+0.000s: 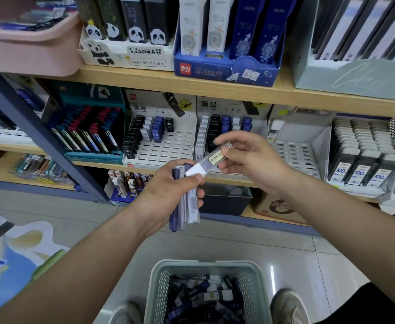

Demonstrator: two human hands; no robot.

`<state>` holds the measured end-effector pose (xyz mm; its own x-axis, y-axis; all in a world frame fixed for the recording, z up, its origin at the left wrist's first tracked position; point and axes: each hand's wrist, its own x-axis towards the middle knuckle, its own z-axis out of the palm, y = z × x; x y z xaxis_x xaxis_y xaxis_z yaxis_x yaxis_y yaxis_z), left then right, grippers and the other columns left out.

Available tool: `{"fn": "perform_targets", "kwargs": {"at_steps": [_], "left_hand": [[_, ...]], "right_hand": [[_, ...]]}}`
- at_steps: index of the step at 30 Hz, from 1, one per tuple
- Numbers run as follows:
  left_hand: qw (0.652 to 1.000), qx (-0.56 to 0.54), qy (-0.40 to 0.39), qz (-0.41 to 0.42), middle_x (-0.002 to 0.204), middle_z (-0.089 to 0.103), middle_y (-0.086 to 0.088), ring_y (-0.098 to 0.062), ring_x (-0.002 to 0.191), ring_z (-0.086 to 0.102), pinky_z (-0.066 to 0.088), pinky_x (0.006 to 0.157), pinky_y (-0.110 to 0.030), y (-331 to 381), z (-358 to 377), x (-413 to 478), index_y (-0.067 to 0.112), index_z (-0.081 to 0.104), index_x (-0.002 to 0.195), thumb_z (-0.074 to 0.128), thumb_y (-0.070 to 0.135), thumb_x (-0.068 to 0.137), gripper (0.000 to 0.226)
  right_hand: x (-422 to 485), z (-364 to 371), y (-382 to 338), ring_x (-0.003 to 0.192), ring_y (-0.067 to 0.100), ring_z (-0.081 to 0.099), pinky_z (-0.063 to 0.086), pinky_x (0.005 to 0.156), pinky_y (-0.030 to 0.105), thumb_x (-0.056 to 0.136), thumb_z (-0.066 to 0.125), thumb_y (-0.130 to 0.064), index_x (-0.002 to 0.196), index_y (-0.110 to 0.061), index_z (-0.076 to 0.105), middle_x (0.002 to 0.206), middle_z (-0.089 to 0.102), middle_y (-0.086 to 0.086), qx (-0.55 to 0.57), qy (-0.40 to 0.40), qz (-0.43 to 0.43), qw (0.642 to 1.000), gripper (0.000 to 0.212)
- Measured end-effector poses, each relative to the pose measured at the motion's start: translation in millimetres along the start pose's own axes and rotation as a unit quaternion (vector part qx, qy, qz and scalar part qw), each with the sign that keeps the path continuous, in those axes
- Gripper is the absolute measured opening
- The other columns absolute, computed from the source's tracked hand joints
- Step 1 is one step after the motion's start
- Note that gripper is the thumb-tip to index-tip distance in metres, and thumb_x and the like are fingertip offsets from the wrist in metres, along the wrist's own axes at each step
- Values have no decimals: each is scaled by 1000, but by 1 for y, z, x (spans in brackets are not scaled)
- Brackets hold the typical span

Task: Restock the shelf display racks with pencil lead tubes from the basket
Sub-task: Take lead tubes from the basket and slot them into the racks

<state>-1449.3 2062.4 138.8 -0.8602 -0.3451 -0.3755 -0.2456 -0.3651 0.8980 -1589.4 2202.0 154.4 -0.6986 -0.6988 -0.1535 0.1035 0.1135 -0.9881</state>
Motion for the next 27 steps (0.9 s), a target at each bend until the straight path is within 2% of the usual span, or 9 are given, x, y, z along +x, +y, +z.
{"fn": "perform_targets", "kwargs": {"at_steps": [3,8,10,12,15,19,22,25,27], "left_hand": [[998,-3,52,25,80,67,-9,-20,65,66,61,67,-40,1,-5,5,13,59,117,66,5,93,26],[995,-14,91,50,77,67,-7,-18,63,66,62,65,-39,2,-8,8,17,57,116,68,5,92,29],[995,-6,87,55,75,67,-7,-17,63,66,61,64,-37,1,-6,7,17,58,115,68,5,93,27],[995,3,79,59,72,66,-6,-17,62,65,62,63,-36,1,-5,7,17,57,115,67,5,93,27],[995,9,76,62,78,65,-8,-16,63,65,61,63,-35,2,-4,6,18,57,113,68,6,92,26],[995,8,70,66,82,64,-9,-18,66,66,62,64,-36,5,-4,4,17,58,114,69,10,91,27],[995,5,69,67,79,65,-10,-17,63,65,63,65,-39,6,-4,4,16,58,115,68,8,92,26],[995,13,72,70,72,67,-9,-18,63,65,63,64,-38,7,-5,4,16,59,113,68,7,92,25],[995,25,68,71,67,67,-7,-18,63,65,62,64,-37,6,-5,4,17,58,114,68,7,93,25]], "right_hand": [[-3,-3,1,73,25,72,61,69,32,92,63,1,98,-9,66,81,70,8,-1,-17,17,1000,12],[-8,1,3,65,24,70,59,62,32,87,71,-1,95,-8,58,78,69,8,-89,-86,32,992,16],[-11,6,2,62,23,65,56,59,31,94,65,-11,95,-9,57,83,73,13,-114,-117,34,986,8],[-12,12,1,57,21,57,48,54,29,103,51,-23,93,-13,57,86,73,17,-113,-126,41,985,16],[-11,16,2,53,14,48,38,52,28,107,40,-23,93,-15,57,77,69,13,-115,-101,44,987,24],[-8,12,9,59,7,48,43,56,23,103,50,-17,108,-16,62,75,58,-2,-119,-97,44,987,14],[-7,11,10,64,9,55,49,62,26,99,58,-14,111,-17,64,85,60,1,-137,-109,36,984,14],[-7,14,11,79,14,65,53,75,36,92,68,-10,106,-16,65,92,66,2,-149,-117,25,982,16],[-8,15,11,85,21,70,56,75,38,87,72,-5,112,-18,62,91,68,5,-125,-132,28,983,29]]}}
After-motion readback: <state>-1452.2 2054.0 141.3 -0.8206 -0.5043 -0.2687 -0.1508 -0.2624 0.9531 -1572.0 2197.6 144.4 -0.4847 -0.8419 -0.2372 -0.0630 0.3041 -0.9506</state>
